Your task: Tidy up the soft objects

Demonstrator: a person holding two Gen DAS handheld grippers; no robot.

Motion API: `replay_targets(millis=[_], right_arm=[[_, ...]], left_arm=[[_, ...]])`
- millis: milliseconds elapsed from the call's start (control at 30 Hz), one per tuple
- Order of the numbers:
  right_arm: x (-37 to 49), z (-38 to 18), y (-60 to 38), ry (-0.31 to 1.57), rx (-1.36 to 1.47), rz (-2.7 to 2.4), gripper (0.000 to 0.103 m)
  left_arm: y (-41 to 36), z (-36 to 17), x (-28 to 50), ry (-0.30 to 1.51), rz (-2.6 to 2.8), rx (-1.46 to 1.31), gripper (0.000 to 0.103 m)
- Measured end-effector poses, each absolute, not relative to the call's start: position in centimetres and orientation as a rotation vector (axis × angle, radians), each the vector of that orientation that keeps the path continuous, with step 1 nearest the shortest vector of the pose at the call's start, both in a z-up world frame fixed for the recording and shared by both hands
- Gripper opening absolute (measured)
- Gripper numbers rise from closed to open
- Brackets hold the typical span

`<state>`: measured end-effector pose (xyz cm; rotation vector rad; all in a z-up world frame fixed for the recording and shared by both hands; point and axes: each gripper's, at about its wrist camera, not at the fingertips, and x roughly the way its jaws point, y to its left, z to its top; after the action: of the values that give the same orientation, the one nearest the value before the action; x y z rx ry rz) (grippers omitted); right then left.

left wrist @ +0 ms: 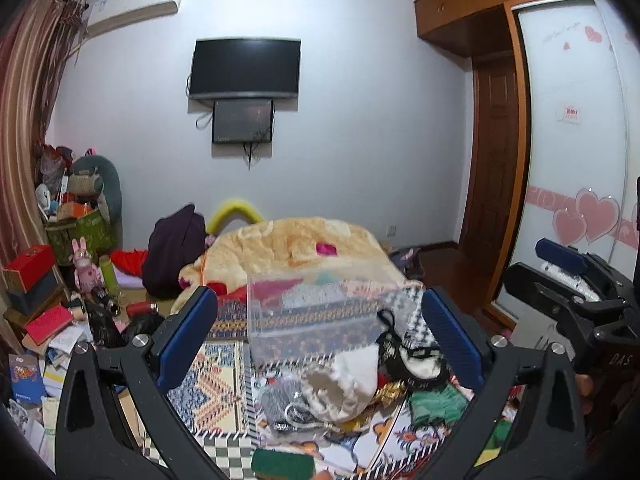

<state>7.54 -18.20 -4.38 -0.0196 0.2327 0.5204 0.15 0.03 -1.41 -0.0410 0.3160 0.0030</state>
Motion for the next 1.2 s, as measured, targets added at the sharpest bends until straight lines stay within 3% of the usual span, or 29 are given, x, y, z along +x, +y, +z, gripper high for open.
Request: replay_targets(millis=[600,867,933,1033,1067,1133,1200], right_arm=[[11.2,-15.2,-20.5,0.672,-0.062,0.472,0.103],[12.6,-18.1,-21.2,0.793,-0.004,0.483,0.102],[12.6,-18.3,-21.1,0.813,0.004,0.493,0.09],[12.7,-18.6,-20.6,0.834,0.007,0.513,0.074],[12.7,-18.7,-20.6,0.839,0.012,0.524,0.071],[12.9,-18.7,-20.2,0.845,0.006,0.536,0.054],[12.6,-18.6,-20.1,0.835,-0.01,0.536,0.047]], left_arm=[[3.0,-14.5,3.1,0.791,0.035,-0.121,0.103],[2.5,-18.1,2.6,0.858,0.031,-0.101,0.1],[2.4,-18.4,2.7,0.881,0.017,-0.11,0.084],[2.8,-18.9,3.0,0.908,0.004,-0.134,0.072],[2.8,-19.0,3.1,0.906,0.007,-0.136,0.071],[2.9,-18.9,3.0,0.899,0.002,-0.14,0.064],[3.0,-18.9,2.8,0.891,-0.003,-0.156,0.063]])
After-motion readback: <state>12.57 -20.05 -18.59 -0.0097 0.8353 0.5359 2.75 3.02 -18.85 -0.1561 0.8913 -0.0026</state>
